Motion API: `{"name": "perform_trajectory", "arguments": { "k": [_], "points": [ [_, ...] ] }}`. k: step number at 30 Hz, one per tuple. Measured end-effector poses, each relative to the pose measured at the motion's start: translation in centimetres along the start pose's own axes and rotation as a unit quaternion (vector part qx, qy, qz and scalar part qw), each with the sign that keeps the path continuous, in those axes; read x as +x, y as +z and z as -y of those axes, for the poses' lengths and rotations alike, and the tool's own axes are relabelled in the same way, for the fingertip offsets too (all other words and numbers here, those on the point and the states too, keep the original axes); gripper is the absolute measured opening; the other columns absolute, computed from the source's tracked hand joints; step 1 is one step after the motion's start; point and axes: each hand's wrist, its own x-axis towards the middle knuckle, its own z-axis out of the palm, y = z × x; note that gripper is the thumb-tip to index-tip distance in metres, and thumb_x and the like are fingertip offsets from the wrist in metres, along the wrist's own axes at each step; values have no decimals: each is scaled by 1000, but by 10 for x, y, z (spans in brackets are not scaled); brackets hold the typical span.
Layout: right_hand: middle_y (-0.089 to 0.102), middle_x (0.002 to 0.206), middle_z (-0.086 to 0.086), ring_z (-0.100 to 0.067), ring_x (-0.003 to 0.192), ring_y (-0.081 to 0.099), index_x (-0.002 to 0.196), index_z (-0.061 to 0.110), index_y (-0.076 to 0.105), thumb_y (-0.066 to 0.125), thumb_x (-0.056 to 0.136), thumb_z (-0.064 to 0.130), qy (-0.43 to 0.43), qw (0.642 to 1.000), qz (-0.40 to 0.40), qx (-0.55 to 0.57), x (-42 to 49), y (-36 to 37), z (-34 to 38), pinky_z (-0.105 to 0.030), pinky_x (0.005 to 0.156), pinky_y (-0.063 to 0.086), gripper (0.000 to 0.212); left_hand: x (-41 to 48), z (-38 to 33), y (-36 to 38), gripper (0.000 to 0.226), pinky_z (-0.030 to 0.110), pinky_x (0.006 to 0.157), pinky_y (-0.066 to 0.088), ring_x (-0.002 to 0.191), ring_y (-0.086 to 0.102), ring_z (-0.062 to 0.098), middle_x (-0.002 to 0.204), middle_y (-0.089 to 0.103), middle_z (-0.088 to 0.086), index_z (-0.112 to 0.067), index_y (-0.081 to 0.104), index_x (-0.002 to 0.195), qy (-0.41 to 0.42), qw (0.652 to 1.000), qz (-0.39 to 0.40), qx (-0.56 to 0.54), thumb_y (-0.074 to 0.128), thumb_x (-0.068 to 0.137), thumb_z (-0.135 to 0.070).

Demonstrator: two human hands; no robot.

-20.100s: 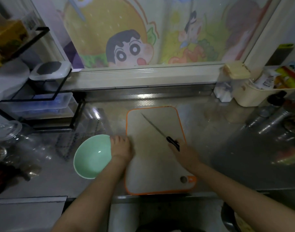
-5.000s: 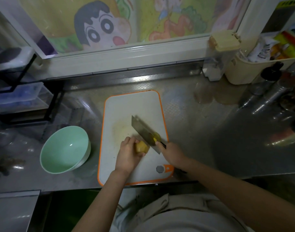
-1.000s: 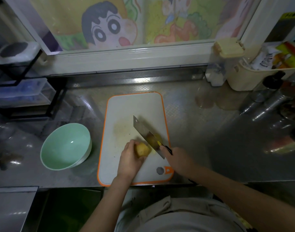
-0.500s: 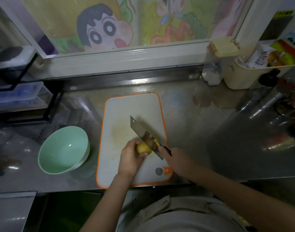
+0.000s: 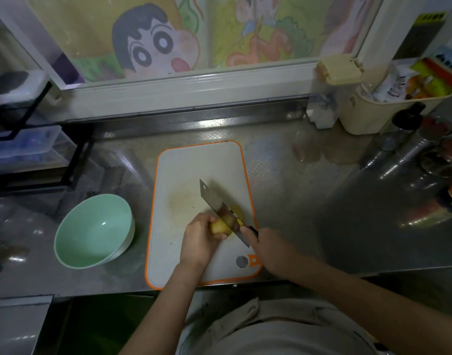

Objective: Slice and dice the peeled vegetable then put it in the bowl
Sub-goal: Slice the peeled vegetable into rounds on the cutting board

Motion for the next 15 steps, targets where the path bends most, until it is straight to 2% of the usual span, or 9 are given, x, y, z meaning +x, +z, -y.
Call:
{"name": "perform_trajectory", "arguments": {
  "k": [4, 10, 15],
  "points": [
    [41, 64, -1, -8, 55, 37, 62, 17, 35, 24, 100, 47, -2, 1000, 25, 8, 3, -4, 9, -14, 51, 30, 49, -3, -2, 3, 35, 31, 75, 43, 90, 56, 24, 96, 62, 7, -8, 62, 92, 39, 999, 12, 21, 80, 62, -8],
    [39, 65, 0, -8, 56, 35, 63, 17, 34, 27, 101, 45, -3, 999, 28, 35, 19, -3, 24, -14, 52, 29, 47, -5, -2, 3, 34, 22, 67, 33, 89, 53, 23, 95, 61, 7, -8, 61, 93, 55, 998, 11, 37, 78, 64, -10],
    [39, 64, 0, -7, 55, 35, 62, 17, 33, 28, 101, 42, -11, 999, 28, 36, 15, -4, 25, -12, 50, 29, 47, -3, 0, 3, 35, 24, 68, 36, 85, 56, 24, 91, 62, 7, -7, 61, 86, 36, 999, 5, 16, 82, 59, -8]
  ]
}}
